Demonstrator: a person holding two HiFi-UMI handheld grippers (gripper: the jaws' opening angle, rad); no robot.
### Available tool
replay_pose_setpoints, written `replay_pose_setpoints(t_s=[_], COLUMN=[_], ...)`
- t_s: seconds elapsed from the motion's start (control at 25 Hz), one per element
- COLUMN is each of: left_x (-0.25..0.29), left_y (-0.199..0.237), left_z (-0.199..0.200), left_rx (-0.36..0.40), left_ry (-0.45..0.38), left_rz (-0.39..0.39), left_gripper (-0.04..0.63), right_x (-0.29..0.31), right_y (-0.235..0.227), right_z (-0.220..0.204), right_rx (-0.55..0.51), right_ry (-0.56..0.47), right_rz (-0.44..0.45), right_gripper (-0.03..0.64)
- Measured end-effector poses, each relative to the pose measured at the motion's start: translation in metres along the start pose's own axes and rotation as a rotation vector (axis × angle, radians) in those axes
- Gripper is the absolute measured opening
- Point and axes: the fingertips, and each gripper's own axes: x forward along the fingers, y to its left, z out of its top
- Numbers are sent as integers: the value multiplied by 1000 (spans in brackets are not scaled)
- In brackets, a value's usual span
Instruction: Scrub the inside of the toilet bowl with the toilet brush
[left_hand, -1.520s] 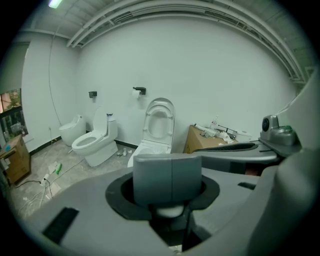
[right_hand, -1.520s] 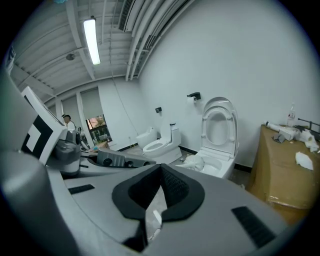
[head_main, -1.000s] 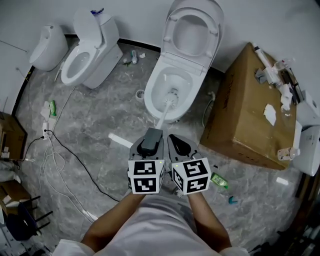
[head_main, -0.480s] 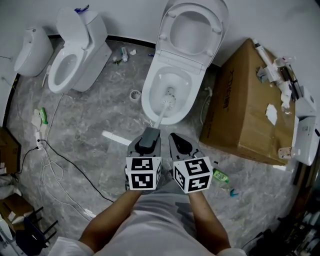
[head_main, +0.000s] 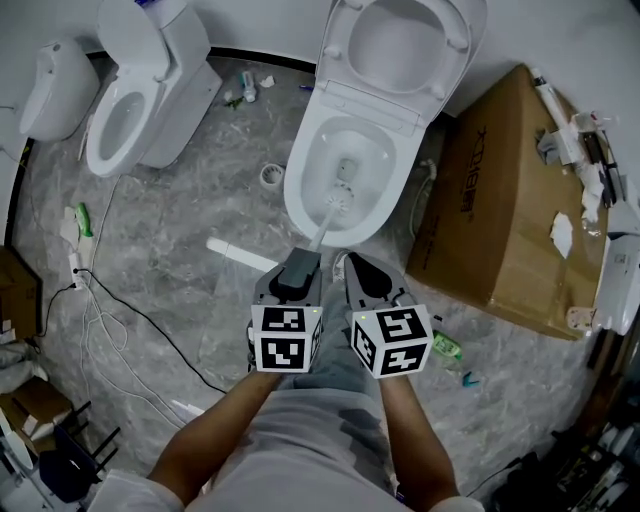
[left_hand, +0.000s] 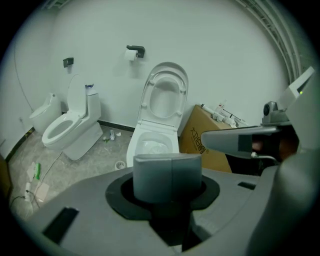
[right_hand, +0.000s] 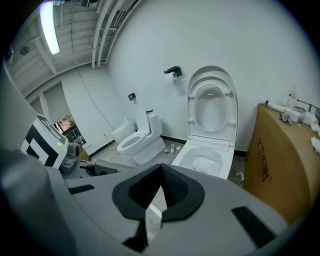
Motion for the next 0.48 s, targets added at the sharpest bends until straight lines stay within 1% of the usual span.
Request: replay_pose_setpoints(t_s=[0.36,0.48], left_x=[75,100], left_y=[5,2], left_z=[15,19], left_rx=[18,-8], left_ry=[105,139], left_rz=[0,-13], left_gripper=[156,156], right_x=[56,70], right_y=[-67,-90], right_z=[10,10], right_rx=[37,43], right_ry=[41,59], right_rz=[-2,-7], right_gripper=[-2,-2])
